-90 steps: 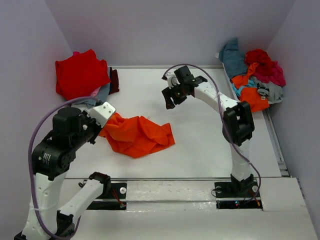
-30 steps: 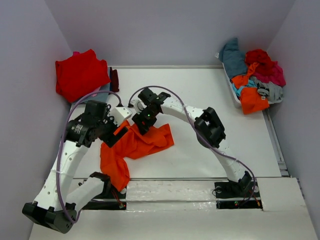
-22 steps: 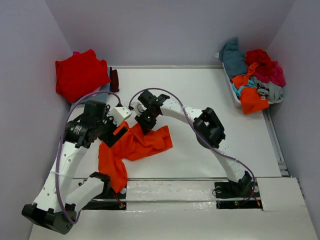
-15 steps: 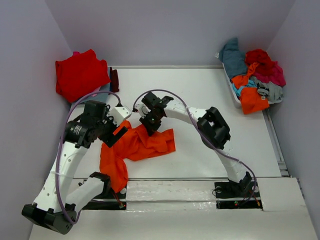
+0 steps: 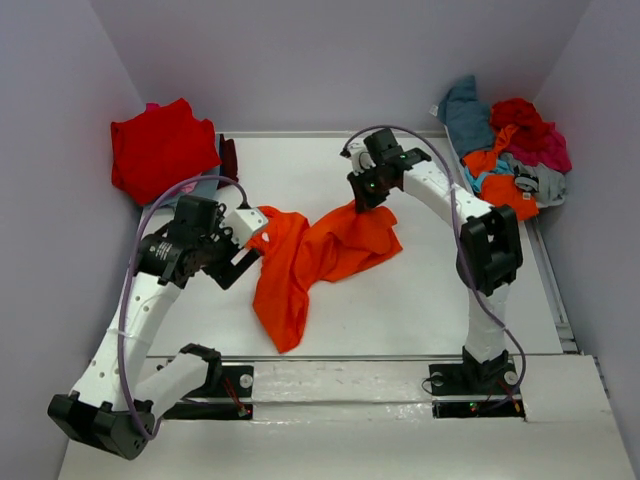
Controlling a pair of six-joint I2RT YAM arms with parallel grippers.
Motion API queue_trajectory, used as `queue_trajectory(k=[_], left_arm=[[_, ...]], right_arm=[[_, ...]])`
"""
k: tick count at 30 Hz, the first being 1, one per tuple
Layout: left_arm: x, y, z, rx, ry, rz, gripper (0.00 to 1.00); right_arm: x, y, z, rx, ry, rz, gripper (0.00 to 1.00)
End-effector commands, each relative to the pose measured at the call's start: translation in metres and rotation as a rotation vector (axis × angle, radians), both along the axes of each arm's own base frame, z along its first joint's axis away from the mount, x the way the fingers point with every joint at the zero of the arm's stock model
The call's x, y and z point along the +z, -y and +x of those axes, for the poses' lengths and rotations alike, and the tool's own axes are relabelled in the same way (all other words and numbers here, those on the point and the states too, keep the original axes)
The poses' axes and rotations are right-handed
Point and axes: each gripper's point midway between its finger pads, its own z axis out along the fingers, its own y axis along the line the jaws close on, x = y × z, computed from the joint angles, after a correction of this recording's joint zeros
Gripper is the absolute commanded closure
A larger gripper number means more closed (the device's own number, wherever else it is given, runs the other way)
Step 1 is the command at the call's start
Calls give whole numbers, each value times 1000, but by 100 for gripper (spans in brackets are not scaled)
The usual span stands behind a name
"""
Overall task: Fold and stack the t-shirts
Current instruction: Flatten the tshirt out
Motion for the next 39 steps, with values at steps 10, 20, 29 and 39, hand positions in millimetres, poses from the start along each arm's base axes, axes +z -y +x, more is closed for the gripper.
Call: queue_trajectory(k=[10, 20, 29, 39], left_arm=[[-13, 17, 20, -52, -17, -39, 6], [-26, 26, 26, -59, -48, -69, 6], [-66, 67, 12, -163, -279, -220, 9], [-79, 82, 60, -85, -190, -242, 10]], right_arm=[[14, 46, -6, -79, 48, -42, 93], [36, 117, 25, -329, 62, -39, 93], [28, 118, 19, -326, 20, -31, 93], [21, 121, 22, -335, 17, -56, 93]])
